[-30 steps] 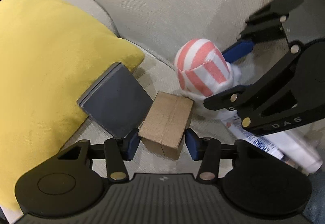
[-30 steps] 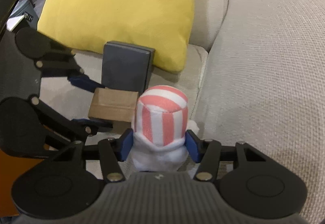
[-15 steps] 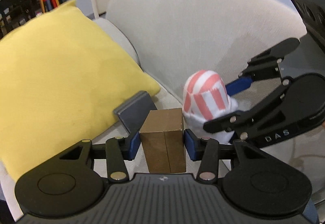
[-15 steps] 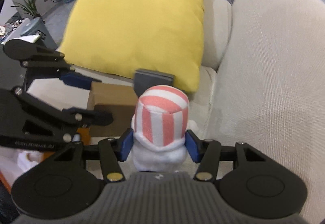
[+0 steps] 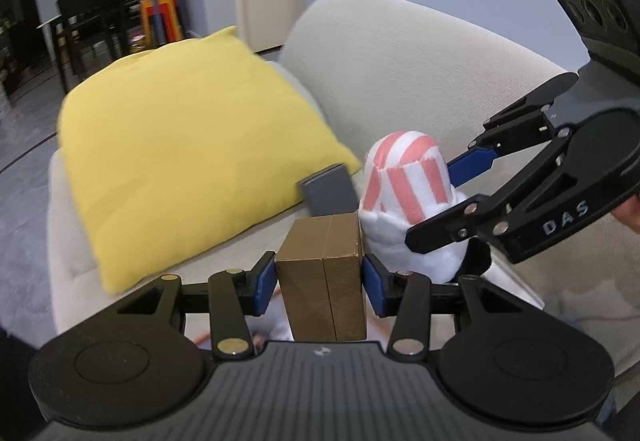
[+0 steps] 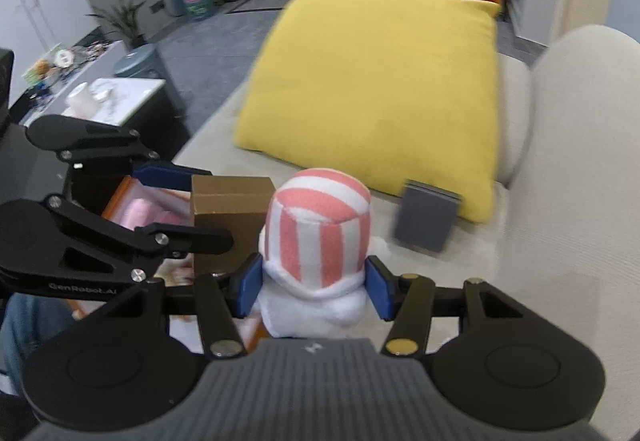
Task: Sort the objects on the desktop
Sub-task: 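Carry the cardboard box and striped-hat plush over the orange box with both tools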
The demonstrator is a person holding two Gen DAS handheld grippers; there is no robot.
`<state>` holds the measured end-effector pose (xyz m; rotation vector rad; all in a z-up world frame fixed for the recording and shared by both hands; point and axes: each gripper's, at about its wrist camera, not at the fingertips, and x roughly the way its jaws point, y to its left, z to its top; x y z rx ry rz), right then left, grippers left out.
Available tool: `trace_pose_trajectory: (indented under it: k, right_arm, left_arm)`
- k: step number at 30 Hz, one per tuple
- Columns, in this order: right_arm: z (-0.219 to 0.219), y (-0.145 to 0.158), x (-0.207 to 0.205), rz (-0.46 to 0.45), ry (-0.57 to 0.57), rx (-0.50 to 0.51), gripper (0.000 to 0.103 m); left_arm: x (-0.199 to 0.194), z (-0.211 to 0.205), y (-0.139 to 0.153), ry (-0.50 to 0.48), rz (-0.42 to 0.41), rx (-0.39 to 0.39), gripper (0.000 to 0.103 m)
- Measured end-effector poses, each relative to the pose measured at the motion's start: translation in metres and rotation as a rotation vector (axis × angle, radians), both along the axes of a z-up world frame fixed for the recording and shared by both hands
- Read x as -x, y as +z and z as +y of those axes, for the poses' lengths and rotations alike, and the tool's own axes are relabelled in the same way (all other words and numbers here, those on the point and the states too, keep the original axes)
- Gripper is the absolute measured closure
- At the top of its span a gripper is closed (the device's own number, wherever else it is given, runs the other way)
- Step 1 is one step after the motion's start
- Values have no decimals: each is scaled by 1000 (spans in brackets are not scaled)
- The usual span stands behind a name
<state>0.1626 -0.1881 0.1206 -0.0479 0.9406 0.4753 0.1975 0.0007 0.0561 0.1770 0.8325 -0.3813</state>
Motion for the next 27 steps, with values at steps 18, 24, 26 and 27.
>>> trace_pose_trajectory:
  k: [18,24,26,27]
  right_arm:
    - [126,-34,-1,170,167,22,46]
    - [143,-53,-19,198,151,141,46]
    - [144,-59,-27,211,141,180,46]
    - [144,-63,-31,221,135,197,46]
  left_arm:
    - [113,116,3,220,106,57,50]
    - [126,128,-8,249,138,67,50]
    - [130,127,-12,254,145,71,50]
    - [127,130,-18,256,150,75,50]
